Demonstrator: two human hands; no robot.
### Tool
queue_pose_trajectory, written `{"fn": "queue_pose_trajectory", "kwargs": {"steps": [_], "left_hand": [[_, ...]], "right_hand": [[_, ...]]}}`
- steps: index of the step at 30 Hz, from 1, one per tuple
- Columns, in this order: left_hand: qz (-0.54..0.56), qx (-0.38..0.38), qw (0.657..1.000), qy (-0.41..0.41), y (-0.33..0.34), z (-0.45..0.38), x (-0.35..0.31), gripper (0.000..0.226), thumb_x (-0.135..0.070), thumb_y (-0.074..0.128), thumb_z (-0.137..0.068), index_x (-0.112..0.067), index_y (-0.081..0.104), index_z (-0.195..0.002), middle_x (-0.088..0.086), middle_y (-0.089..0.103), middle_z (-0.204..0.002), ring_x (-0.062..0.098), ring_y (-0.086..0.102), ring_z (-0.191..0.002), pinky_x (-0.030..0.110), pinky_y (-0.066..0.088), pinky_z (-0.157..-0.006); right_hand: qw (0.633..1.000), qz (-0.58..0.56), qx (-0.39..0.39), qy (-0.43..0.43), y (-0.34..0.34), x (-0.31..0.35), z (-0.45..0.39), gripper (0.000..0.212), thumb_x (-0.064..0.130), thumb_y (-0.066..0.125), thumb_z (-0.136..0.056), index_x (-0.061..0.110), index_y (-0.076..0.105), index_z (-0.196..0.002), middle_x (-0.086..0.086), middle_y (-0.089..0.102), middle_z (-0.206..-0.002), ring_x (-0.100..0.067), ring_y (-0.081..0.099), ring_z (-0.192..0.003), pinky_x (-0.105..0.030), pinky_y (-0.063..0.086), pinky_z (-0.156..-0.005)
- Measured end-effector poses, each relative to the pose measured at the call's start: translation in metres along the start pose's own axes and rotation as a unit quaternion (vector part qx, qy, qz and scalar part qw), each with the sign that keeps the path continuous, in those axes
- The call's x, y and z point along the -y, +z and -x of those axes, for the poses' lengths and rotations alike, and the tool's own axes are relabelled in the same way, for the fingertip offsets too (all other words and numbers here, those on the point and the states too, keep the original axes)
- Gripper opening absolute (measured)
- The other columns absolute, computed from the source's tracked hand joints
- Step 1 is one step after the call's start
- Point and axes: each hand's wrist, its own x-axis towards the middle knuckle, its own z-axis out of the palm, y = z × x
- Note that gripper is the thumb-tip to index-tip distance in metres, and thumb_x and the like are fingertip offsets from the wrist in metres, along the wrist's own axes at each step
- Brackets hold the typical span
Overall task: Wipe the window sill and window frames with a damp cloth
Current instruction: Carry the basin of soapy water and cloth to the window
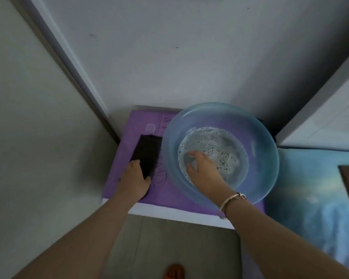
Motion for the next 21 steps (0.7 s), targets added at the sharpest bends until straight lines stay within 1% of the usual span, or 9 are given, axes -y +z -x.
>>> {"fn": "queue_pose_trajectory", "kwargs": {"steps": [2, 4, 8, 10, 14, 16, 18, 19, 21], "left_hand": [[0.034, -0.007, 0.999, -0.014, 0.005, -0.008, 0.000, 0.077, -0.030, 0.066, -0.085, -0.007, 0.024, -0.145, 0.014, 0.038, -0.144, 0.034, 0.040, -0.130, 0.049, 0.037, -0.107], [0.014, -0.015, 0.999, -0.035, 0.010, -0.011, -0.006, 0.081, -0.035, 0.067, -0.084, -0.005, 0.023, -0.145, 0.015, 0.034, -0.145, 0.036, 0.035, -0.132, 0.047, 0.033, -0.109], [0.017, -0.084, 0.993, -0.083, 0.019, -0.024, -0.009, 0.085, -0.037, 0.073, -0.079, -0.002, 0.026, -0.140, 0.018, 0.036, -0.140, 0.036, 0.035, -0.129, 0.044, 0.035, -0.103], [0.025, -0.089, 0.991, -0.099, 0.021, -0.030, -0.010, 0.074, -0.035, 0.074, -0.077, -0.004, 0.035, -0.132, 0.019, 0.040, -0.134, 0.037, 0.039, -0.124, 0.044, 0.037, -0.099], [-0.034, -0.095, 0.990, -0.098, 0.016, -0.028, -0.019, 0.040, -0.035, 0.070, -0.079, -0.011, 0.055, -0.108, 0.016, 0.037, -0.127, 0.038, 0.035, -0.118, 0.043, 0.035, -0.095], [0.065, -0.120, 0.988, -0.070, 0.009, -0.026, -0.027, 0.023, -0.023, 0.069, -0.076, -0.011, 0.055, -0.090, 0.015, 0.048, -0.112, 0.035, 0.046, -0.104, 0.040, 0.040, -0.080], [0.207, -0.138, 0.967, -0.055, -0.002, -0.021, -0.042, 0.016, -0.007, 0.063, -0.074, -0.010, 0.047, -0.077, 0.012, 0.054, -0.083, 0.030, 0.052, -0.076, 0.034, 0.036, -0.058], [0.246, -0.143, 0.957, -0.051, -0.008, -0.018, -0.049, 0.018, -0.002, 0.060, -0.074, -0.011, 0.044, -0.075, 0.008, 0.051, -0.074, 0.026, 0.049, -0.068, 0.032, 0.032, -0.053], [0.272, -0.150, 0.950, -0.036, -0.020, -0.012, -0.064, 0.022, 0.002, 0.058, -0.074, -0.012, 0.042, -0.079, 0.004, 0.047, -0.071, 0.022, 0.045, -0.065, 0.030, 0.031, -0.052]], "right_hand": [[1.000, 0.009, -0.015, -0.011, 0.006, 0.002, -0.009, 0.041, 0.017, 0.044, -0.094, 0.017, 0.044, -0.135, -0.008, 0.047, -0.135, -0.026, 0.039, -0.126, -0.042, 0.032, -0.107], [1.000, 0.010, -0.019, -0.010, 0.012, 0.003, -0.014, 0.041, 0.017, 0.044, -0.094, 0.018, 0.044, -0.136, -0.007, 0.048, -0.134, -0.024, 0.037, -0.126, -0.040, 0.031, -0.107], [0.999, -0.039, -0.029, 0.000, 0.022, -0.007, -0.017, 0.039, 0.017, 0.048, -0.092, 0.017, 0.048, -0.130, -0.006, 0.054, -0.128, -0.024, 0.046, -0.119, -0.043, 0.036, -0.103], [0.999, -0.042, -0.031, 0.005, 0.021, -0.015, -0.018, 0.036, 0.018, 0.048, -0.091, 0.019, 0.050, -0.127, -0.004, 0.056, -0.125, -0.024, 0.050, -0.115, -0.044, 0.039, -0.101], [0.998, -0.052, -0.033, 0.014, 0.011, -0.024, -0.021, 0.033, 0.019, 0.047, -0.092, 0.021, 0.051, -0.125, -0.003, 0.058, -0.122, -0.025, 0.056, -0.100, -0.046, 0.044, -0.094], [0.998, -0.053, -0.034, 0.020, 0.006, -0.029, -0.021, 0.035, 0.021, 0.047, -0.093, 0.022, 0.050, -0.127, -0.004, 0.060, -0.117, -0.026, 0.058, -0.097, -0.047, 0.046, -0.091], [0.998, -0.049, -0.039, 0.023, -0.007, -0.034, -0.019, 0.035, 0.021, 0.047, -0.093, 0.021, 0.051, -0.127, -0.005, 0.061, -0.114, -0.029, 0.056, -0.108, -0.047, 0.044, -0.095], [0.997, -0.050, -0.045, 0.026, -0.014, -0.037, -0.017, 0.034, 0.021, 0.048, -0.093, 0.021, 0.052, -0.127, -0.005, 0.060, -0.118, -0.028, 0.053, -0.113, -0.046, 0.042, -0.098], [0.996, -0.054, -0.062, 0.033, -0.032, -0.042, -0.014, 0.033, 0.020, 0.049, -0.092, 0.020, 0.054, -0.125, -0.004, 0.058, -0.123, -0.025, 0.051, -0.116, -0.046, 0.040, -0.101]]}}
